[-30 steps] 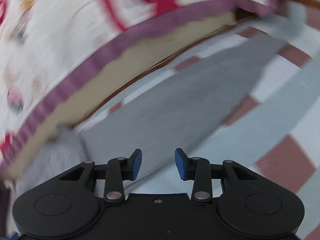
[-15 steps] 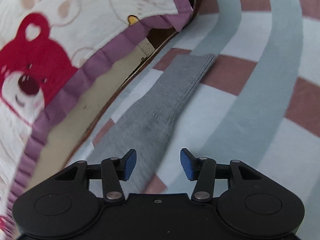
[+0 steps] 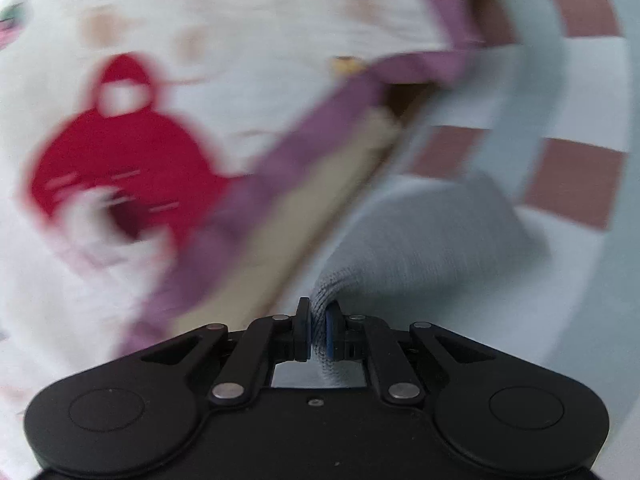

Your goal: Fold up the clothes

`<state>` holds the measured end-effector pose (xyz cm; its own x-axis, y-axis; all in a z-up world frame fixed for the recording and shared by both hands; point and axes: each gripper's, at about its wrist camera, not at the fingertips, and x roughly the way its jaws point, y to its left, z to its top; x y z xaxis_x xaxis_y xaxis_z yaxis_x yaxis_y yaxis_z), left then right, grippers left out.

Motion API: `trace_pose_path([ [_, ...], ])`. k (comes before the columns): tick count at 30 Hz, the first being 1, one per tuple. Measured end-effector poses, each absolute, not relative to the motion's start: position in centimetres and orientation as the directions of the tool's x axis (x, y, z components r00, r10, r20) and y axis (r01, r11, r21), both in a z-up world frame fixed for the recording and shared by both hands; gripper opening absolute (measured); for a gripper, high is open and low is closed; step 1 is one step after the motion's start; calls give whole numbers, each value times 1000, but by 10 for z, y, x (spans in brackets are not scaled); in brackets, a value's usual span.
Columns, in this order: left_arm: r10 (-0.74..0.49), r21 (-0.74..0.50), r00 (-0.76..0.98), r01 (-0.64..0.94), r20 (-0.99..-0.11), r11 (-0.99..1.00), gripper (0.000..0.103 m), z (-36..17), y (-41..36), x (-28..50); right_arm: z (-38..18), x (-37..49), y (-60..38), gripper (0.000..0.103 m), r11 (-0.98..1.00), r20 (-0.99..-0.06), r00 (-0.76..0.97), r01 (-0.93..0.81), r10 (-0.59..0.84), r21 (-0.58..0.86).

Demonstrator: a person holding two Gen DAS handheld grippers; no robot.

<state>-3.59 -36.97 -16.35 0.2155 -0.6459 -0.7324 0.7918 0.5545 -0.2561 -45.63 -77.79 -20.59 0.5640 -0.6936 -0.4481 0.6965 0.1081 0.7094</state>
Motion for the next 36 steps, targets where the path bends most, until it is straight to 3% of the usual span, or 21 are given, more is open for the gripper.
trace_pose_path([
  [6,-633,-243,265,763,-728,599,52,-155,-338,-21,-125,-363,-709,9,446,-302,772,588,-560,675],
  [12,-621,-233,319,730,-716,643,52,-148,-304,-9,-53,-236,-612,9,709,-181,933,354,-310,610],
  [15,-624,-246,339,708,-704,662,53,-148,-290,-5,-57,-179,-560,15,755,-234,960,267,-153,599],
  [16,-625,-249,345,703,-700,667,53,-149,-285,-4,-63,-160,-543,23,764,-267,959,241,-94,599],
  [17,-626,-252,351,697,-697,671,53,-150,-281,-3,-73,-144,-529,42,773,-305,952,210,-23,599],
  [19,-628,-261,353,689,-693,675,53,-154,-273,-2,-99,-133,-507,42,802,-379,924,186,54,567],
  [23,-654,-298,352,679,-670,671,55,-159,-256,3,-141,-164,-489,45,928,-524,844,280,-115,247],
  [27,-682,-341,333,674,-651,655,56,-162,-256,10,-167,-208,-503,45,926,-622,716,376,-318,-40],
  [33,-708,-383,292,679,-643,627,63,-166,-288,16,-188,-253,-532,54,872,-678,618,484,-398,-72],
  [36,-676,-407,263,632,-688,659,66,-183,-314,34,-196,-255,-534,55,869,-695,599,489,-398,-75],
])
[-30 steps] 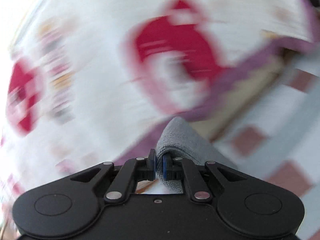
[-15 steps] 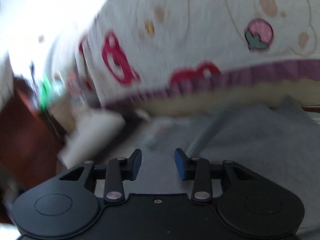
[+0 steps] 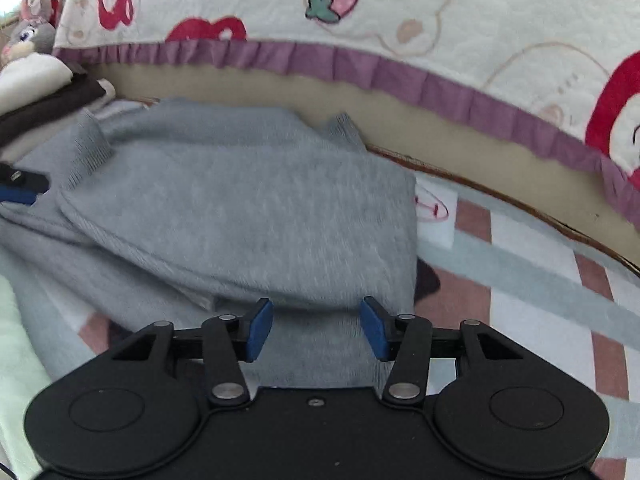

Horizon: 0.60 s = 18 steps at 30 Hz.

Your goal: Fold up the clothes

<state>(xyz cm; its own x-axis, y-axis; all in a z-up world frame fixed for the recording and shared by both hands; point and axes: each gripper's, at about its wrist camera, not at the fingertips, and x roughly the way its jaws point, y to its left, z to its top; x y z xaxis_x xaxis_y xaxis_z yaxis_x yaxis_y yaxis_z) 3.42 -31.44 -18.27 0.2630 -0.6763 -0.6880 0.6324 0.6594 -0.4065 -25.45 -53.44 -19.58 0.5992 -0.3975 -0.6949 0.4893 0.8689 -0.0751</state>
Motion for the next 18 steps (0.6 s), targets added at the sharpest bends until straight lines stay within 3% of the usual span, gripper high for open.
trace_pose_path([
  [2,-657,-415,273,594,-702,690,66,-194,-327,47,-199,-252,-533,56,871,-699,592,483,-401,-91],
  [4,-667,-413,315,587,-675,696,54,-192,-332,50,-203,-249,-531,58,873,-703,585,476,-405,-107],
  [5,-671,-405,337,593,-660,696,16,-187,-333,50,-205,-248,-530,59,874,-705,581,473,-407,-114],
  [10,-669,-276,538,635,-512,722,16,-143,-320,24,-207,-250,-538,57,866,-707,584,494,-399,-81],
  [12,-635,-194,585,639,-505,744,24,-143,-321,13,-209,-250,-538,57,863,-702,589,499,-401,-75],
  [15,-564,-136,597,608,-570,782,41,-157,-323,15,-212,-250,-535,57,852,-692,579,515,-430,-98],
  [18,-475,-109,619,534,-625,839,41,-171,-315,26,-213,-252,-537,57,850,-689,584,520,-429,-89],
])
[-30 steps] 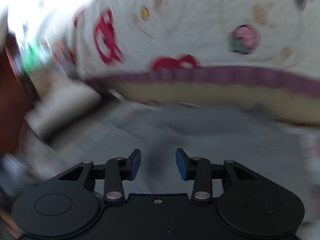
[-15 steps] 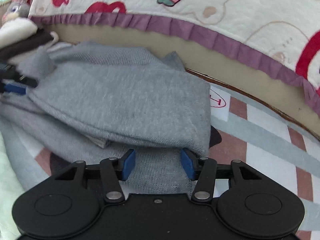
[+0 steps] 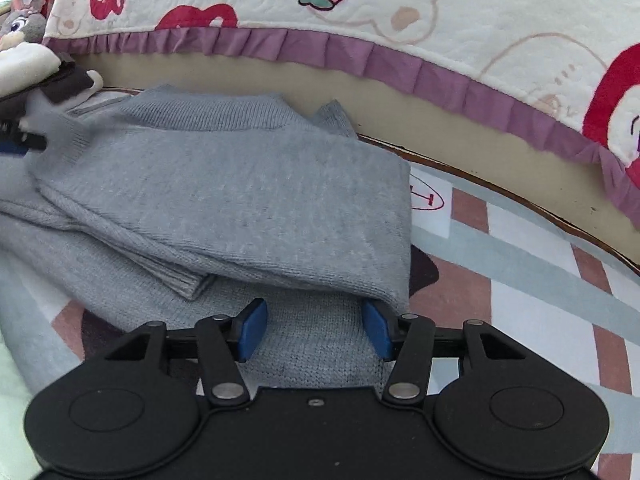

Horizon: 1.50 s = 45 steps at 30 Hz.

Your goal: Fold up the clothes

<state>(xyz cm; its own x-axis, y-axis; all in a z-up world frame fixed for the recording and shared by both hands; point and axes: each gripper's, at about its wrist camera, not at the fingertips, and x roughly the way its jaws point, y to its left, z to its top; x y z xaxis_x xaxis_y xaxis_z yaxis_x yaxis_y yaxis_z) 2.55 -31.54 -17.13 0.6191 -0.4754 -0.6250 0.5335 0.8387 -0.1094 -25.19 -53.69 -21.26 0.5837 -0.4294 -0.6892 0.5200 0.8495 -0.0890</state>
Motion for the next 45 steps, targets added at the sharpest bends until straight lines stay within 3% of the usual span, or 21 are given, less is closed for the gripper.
trace_pose_path([
  [5,-347,-119,669,362,-657,924,41,-166,-274,51,-207,-260,-540,56,837,-685,595,545,-421,-40],
  [7,-369,-148,638,373,-676,916,43,-165,-261,53,-199,-270,-542,57,814,-678,611,580,-409,32],
  [10,-391,-167,616,389,-684,906,53,-165,-240,48,-191,-294,-550,64,740,-653,638,650,-409,172],
  [14,-309,-38,661,391,-683,920,55,-170,-226,59,-205,-324,-582,65,604,-658,668,697,-349,387],
  [18,-271,-53,671,326,-691,944,59,-172,-197,79,-228,-342,-609,66,434,-608,754,648,-249,626],
  [27,-488,-366,507,327,-711,871,68,-199,-171,105,-242,-309,-623,75,384,-536,819,571,-204,725],
  [30,-498,-366,510,343,-701,865,79,-207,-182,103,-238,-289,-621,72,443,-544,820,561,-178,700],
  [32,-483,-318,536,374,-693,871,73,-203,-190,96,-234,-277,-618,35,488,-553,817,554,-165,674],
  [34,-468,-268,562,402,-682,875,37,-199,-198,89,-217,-275,-607,32,574,-530,821,544,-213,612],
  [35,-461,-243,576,416,-676,876,29,-198,-201,86,-207,-276,-600,31,620,-510,826,536,-242,573],
  [39,-434,-139,627,463,-647,875,28,-191,-217,72,-173,-272,-579,31,722,-491,823,521,-286,454],
  [42,-418,-65,659,489,-625,870,32,-186,-228,63,-180,-267,-583,33,718,-535,794,549,-288,428],
  [45,-409,-122,615,453,-674,883,41,-199,-220,75,-198,-270,-589,40,667,-563,784,569,-263,481],
])
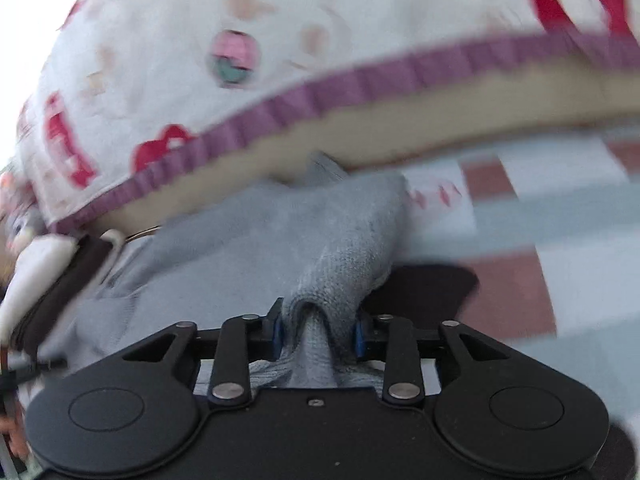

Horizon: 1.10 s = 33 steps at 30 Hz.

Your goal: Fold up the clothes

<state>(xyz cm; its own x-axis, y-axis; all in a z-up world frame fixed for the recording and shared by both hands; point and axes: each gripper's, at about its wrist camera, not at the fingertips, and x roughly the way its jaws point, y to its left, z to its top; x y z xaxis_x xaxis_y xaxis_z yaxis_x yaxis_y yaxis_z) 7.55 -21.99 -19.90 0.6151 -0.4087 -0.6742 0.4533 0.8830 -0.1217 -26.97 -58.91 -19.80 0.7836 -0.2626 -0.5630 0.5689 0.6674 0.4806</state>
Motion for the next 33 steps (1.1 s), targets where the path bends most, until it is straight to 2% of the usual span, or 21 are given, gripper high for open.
trace_pose_path([
  [1,-415,-159,601,432,-683,888,42,-204,-213,80,-204,-271,-591,45,647,-570,782,575,-254,501],
  [4,-475,-324,542,355,-693,877,55,-219,-192,99,-223,-275,-597,64,582,-588,777,591,-225,558],
  [7,-538,-435,506,316,-674,843,68,-231,-184,112,-230,-273,-597,71,562,-553,801,573,-230,596],
  [8,-556,-456,499,318,-665,831,68,-233,-184,114,-229,-270,-599,68,556,-545,807,567,-227,608],
  [9,-560,-448,497,336,-663,828,58,-233,-187,115,-227,-267,-601,57,553,-540,812,561,-222,616],
  [10,-562,-437,498,354,-661,827,40,-233,-191,116,-226,-264,-602,32,550,-535,817,554,-216,625],
  [11,-554,-412,506,371,-661,832,25,-229,-195,113,-219,-262,-602,31,556,-524,822,549,-223,625],
  [12,-543,-382,520,391,-659,838,23,-224,-199,110,-207,-263,-600,30,571,-506,828,543,-242,616],
  [14,-502,-259,595,448,-628,856,22,-198,-207,93,-181,-266,-594,28,602,-472,836,536,-280,592],
  [16,-513,-220,636,484,-576,847,22,-166,-209,77,-147,-272,-587,27,626,-439,844,527,-308,575],
  [20,-570,-275,613,511,-547,814,22,-118,-195,55,-96,-288,-567,26,683,-412,855,505,-315,528],
  [22,-551,-260,598,505,-582,823,22,-125,-186,45,-95,-299,-559,26,689,-439,833,535,-336,488],
  [25,-476,-234,538,457,-696,858,23,-162,-175,41,-118,-312,-554,26,664,-524,777,599,-348,448],
  [27,-394,-169,485,443,-781,880,32,-181,-176,39,-137,-316,-551,26,634,-569,745,634,-348,443],
  [28,-370,-138,514,433,-774,891,34,-177,-176,34,-142,-316,-550,26,625,-575,740,640,-347,446],
  [30,-376,-82,601,458,-705,885,40,-153,-179,18,-139,-316,-547,26,636,-564,747,633,-352,441],
  [33,-492,-105,694,521,-526,847,47,-112,-184,-14,-123,-311,-546,26,672,-533,768,607,-355,425],
])
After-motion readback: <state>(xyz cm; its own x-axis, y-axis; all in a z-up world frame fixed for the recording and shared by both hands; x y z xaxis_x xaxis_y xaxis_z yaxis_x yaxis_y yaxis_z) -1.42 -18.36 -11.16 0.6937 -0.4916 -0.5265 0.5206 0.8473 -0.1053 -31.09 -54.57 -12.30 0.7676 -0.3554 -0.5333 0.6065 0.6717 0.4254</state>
